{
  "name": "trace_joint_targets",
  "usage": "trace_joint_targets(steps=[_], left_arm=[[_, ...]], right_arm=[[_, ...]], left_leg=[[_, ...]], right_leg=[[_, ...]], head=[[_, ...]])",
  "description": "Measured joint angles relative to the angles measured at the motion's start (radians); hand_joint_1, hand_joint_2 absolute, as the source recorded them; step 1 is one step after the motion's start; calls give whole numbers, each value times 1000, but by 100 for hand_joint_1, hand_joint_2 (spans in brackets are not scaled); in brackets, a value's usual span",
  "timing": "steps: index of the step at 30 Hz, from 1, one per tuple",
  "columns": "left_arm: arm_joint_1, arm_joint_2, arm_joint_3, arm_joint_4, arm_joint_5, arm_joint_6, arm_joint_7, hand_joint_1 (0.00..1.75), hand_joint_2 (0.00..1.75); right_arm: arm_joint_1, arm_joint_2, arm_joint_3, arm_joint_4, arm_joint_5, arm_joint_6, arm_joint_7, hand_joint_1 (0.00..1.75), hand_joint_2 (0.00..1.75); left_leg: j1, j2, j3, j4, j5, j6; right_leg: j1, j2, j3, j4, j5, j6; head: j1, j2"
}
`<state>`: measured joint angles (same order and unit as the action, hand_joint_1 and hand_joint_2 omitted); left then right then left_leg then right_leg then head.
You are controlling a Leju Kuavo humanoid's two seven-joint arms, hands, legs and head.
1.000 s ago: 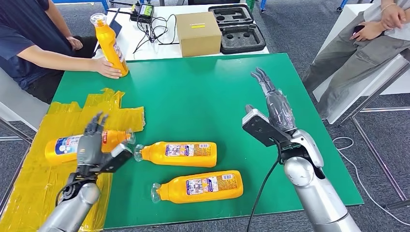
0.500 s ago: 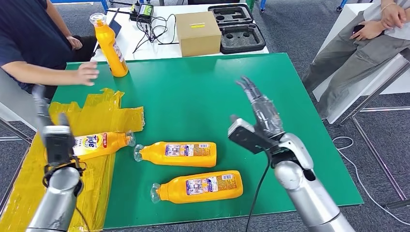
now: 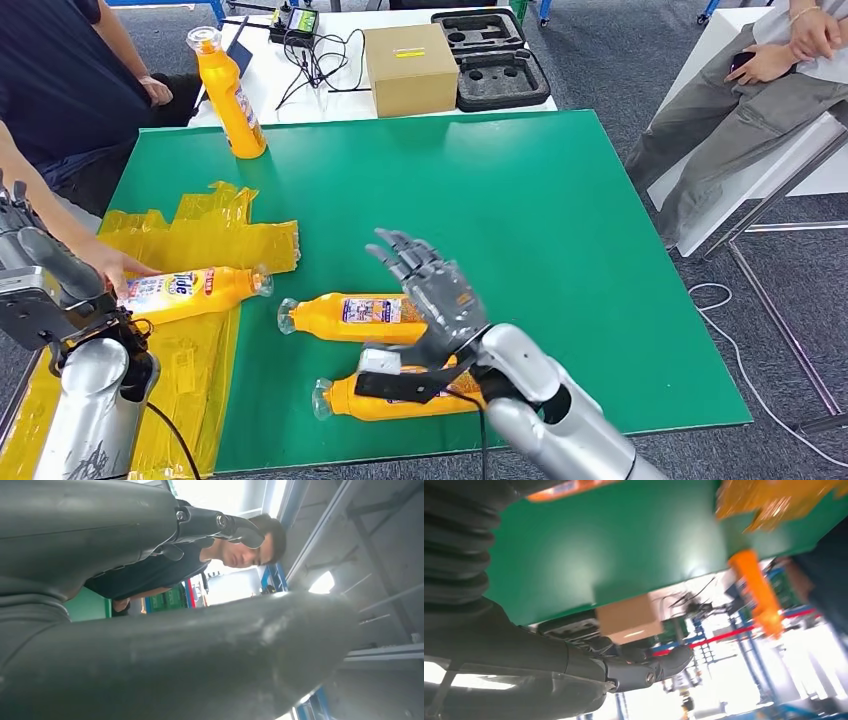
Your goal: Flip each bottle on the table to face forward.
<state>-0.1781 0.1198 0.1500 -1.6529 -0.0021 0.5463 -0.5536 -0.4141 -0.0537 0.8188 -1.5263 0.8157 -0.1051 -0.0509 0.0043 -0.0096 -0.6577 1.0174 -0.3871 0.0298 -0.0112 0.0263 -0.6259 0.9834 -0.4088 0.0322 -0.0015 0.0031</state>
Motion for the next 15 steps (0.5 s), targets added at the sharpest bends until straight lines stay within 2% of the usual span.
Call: trace_joint_targets(steps=[6,15], left_arm=[[0,-3,28,0,13,-12,-11,0,0],[-1,-8,44,9,14,-13,-13,0,0]], right_arm=[[16,-4,79,-22,-28,8,8,0,175],[60,-24,119,-31,-38,33,24,0,175]], left_leg=[[0,0,0,0,0,0],[0,0,0,0,0,0]], right_leg=[[0,0,0,0,0,0],[0,0,-1,0,0,0]], head=[[0,0],[0,0]])
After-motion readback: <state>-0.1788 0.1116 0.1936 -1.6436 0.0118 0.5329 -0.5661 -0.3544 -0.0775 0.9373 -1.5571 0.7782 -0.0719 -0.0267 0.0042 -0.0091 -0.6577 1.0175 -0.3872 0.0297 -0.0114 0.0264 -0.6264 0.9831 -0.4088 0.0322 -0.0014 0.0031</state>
